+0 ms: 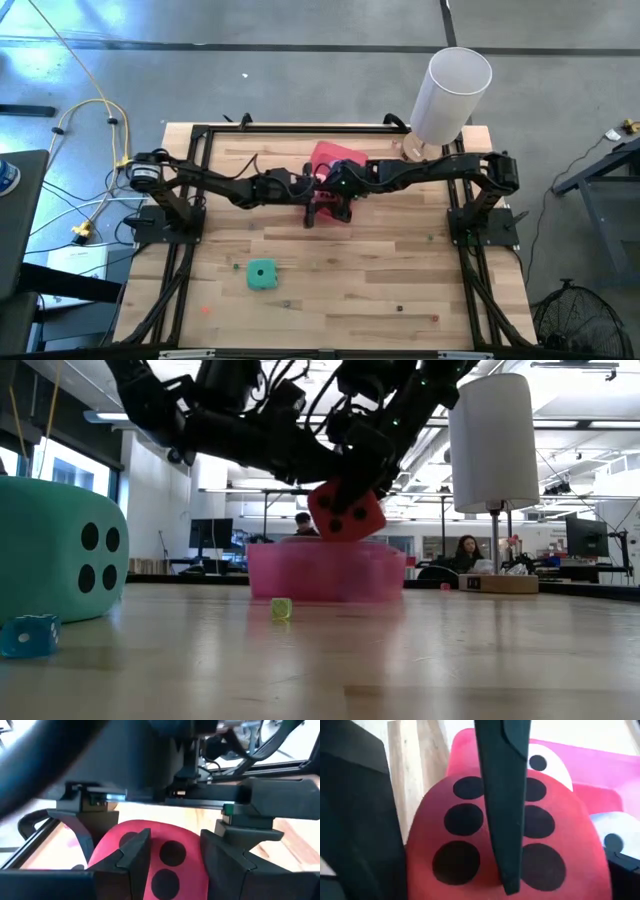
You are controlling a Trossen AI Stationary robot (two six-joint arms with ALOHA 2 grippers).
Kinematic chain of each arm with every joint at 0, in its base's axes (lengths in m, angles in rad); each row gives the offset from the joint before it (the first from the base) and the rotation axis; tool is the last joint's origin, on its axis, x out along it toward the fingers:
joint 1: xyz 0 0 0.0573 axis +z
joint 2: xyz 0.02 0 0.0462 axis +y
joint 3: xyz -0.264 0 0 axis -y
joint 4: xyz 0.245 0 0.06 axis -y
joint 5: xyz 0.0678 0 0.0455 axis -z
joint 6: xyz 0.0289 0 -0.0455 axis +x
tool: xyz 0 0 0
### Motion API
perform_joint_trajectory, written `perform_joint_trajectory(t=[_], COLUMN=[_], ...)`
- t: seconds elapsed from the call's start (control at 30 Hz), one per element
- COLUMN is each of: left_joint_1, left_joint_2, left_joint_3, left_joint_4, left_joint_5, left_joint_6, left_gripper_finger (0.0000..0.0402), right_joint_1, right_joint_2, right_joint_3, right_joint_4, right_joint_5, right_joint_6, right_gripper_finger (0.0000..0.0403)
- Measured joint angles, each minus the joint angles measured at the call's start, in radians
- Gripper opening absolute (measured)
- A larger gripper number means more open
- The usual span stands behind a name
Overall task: Pick & Place Dice
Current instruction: Put the large red die into the red bin
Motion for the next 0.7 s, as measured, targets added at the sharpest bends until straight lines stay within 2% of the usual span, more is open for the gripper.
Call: perform_joint_trajectory(t=[0.13,0.53,0.7], left_joint_1=[0.004,0.007,0.002], left_joint_2=[0.007,0.007,0.008], left_joint_3=[0.000,0.000,0.000], left_joint_4=[-0.013,-0.136,-0.140], left_joint_5=[-0.007,0.033,0.033], left_joint_6=[0.016,-0.004,-0.013], left_gripper_finger=[0.0163,0.0163,0.0163], right_joint_1=[0.002,0.017,0.040], right_joint_2=[0.001,0.001,0.000], right_joint_3=[0.000,0.000,0.000], right_joint_4=[0.012,0.017,-0.001], right_joint_5=[0.054,0.066,0.151], right_joint_6=[-0.013,-0.035,-0.033], right_gripper_finger=[0.0394,0.0394,0.0394])
